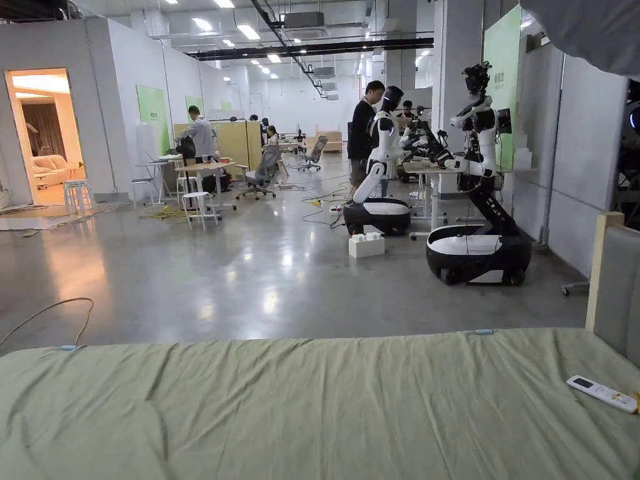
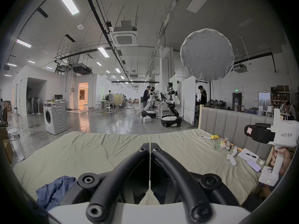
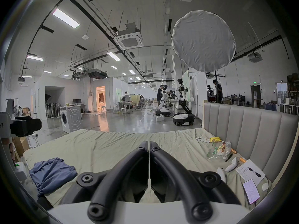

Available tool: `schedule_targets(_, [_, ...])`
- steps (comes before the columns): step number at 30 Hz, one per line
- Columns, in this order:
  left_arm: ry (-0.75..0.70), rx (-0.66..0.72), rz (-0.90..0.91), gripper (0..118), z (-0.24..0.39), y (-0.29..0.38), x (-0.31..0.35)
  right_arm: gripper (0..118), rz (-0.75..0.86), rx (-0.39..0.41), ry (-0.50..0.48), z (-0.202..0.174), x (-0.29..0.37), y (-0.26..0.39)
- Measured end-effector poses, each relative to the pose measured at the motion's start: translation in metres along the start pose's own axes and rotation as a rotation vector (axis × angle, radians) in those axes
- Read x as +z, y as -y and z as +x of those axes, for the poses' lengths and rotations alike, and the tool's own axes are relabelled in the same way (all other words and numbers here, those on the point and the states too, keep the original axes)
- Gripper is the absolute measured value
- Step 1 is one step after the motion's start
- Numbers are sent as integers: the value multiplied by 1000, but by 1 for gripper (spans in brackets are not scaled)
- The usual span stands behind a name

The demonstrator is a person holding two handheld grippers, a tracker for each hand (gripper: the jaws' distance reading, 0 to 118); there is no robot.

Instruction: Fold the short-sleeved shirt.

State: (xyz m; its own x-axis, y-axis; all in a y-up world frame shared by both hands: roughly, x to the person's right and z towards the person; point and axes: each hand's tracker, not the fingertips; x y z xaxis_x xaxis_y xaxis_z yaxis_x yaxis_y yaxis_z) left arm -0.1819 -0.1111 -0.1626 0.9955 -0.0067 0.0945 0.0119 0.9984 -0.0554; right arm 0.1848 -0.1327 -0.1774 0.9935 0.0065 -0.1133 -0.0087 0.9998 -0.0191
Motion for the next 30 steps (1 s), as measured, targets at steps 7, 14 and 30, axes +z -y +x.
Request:
schedule_targets(7, [9, 22, -4, 0, -4, 0, 0, 2, 1, 2, -18, -2, 0, 0])
schedule_targets(14, [-22, 53, -19, 23, -33, 2, 9, 2, -22, -11, -37, -4, 0, 5])
schedule_targets(30, [-271, 134, -669, 96, -261, 161, -48, 2, -238, -36, -83, -12, -14, 52])
